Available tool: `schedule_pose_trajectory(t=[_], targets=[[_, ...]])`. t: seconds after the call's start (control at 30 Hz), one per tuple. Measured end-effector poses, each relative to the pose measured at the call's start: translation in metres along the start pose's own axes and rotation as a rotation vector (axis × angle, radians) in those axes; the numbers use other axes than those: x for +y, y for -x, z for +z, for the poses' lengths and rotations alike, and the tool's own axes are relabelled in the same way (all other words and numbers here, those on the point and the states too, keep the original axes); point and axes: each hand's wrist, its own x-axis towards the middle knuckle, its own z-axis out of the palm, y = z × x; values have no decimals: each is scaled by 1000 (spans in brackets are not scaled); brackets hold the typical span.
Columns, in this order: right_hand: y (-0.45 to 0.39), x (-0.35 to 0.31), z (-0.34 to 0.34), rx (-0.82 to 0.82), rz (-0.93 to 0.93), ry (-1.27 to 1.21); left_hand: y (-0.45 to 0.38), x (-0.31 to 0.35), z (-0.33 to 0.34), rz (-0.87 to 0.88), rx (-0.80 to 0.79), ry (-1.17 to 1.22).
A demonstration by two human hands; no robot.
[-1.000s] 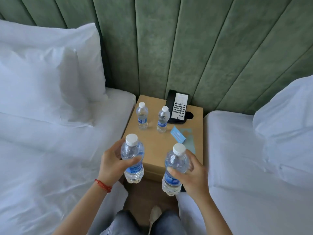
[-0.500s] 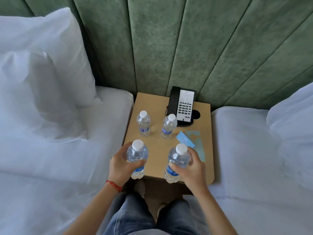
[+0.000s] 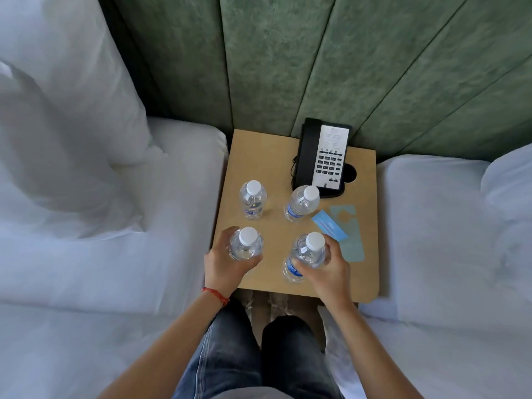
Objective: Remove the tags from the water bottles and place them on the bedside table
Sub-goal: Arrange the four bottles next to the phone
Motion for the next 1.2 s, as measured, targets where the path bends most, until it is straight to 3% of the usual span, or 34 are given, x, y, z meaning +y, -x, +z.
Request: schedule_pose_trajectory(t=[0.5,1.2], targets=[[-35,22,18,-45,11,10,-29,-21,31,-95,31,-28],[-27,40,15,-217,-55,85,-21,-26,29,-56,-110,-68]])
